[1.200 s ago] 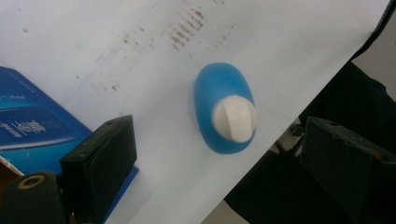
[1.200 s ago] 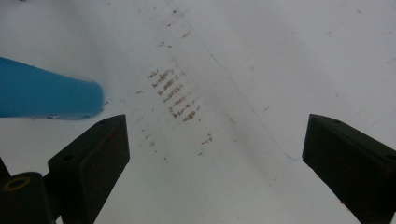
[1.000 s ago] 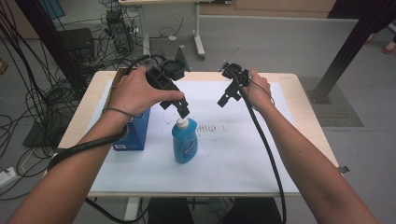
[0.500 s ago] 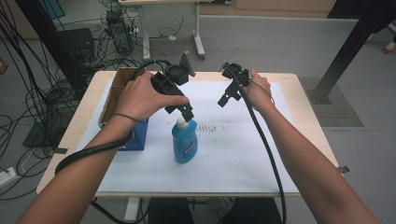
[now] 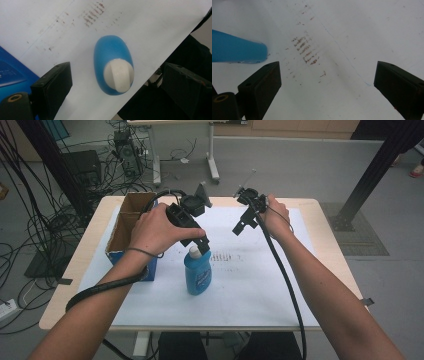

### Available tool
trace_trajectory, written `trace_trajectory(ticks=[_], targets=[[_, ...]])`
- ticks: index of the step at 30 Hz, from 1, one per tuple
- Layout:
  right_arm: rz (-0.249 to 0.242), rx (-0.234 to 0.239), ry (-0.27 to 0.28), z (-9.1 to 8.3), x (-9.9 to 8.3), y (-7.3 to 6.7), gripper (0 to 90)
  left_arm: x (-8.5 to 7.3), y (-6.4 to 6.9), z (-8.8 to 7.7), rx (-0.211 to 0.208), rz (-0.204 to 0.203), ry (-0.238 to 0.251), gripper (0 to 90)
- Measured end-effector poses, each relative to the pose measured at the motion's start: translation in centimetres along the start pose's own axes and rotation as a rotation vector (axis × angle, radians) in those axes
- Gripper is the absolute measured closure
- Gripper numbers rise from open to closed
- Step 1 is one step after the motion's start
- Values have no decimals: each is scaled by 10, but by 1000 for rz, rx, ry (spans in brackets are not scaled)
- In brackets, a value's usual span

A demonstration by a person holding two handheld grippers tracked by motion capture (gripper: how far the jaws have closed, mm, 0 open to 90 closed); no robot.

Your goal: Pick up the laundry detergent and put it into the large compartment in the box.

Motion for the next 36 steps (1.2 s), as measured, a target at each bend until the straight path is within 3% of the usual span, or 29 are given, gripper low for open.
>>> trace_trajectory(ticks=[18,20,36], targets=[[-4,1,4,-1,-1,-2,72,-3,0,12,28,-40,20,99],[-6,1,3,-1,-1,-2,72,-4,-1,14,56,-35,9,99],[-2,-3,-6,0,-3,-1,72,-7,2,36,13,-52,10,99]])
Point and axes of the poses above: each handheld gripper's, and its own axes: z roughly forward along the jaws, x roughly out of its top, y roughly to its right, the point moved 5 cm from there along z, roughly forward along the jaws, and after that the axes turned 10 degrees about z, right-handed, at the moved point
